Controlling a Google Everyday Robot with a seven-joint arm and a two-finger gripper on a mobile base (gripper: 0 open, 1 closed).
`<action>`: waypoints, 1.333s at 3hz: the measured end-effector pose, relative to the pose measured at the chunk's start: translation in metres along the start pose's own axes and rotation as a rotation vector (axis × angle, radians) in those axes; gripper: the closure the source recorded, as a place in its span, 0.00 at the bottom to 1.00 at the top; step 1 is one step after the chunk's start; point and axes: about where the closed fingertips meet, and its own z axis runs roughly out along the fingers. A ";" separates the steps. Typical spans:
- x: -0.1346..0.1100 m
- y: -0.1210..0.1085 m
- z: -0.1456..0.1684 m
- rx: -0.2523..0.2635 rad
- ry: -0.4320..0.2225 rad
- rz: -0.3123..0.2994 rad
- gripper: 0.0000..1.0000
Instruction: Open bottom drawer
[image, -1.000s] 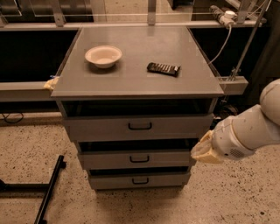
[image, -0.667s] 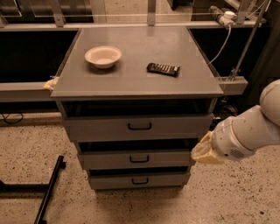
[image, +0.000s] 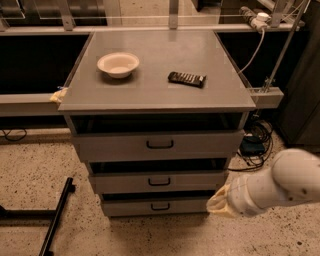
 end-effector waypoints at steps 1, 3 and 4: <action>0.018 -0.011 0.085 -0.028 -0.066 -0.069 1.00; 0.046 0.004 0.188 -0.139 -0.167 -0.047 1.00; 0.046 0.005 0.188 -0.140 -0.167 -0.046 1.00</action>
Offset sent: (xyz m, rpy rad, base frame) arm 0.0484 0.0744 -0.2512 0.2508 0.0515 0.1756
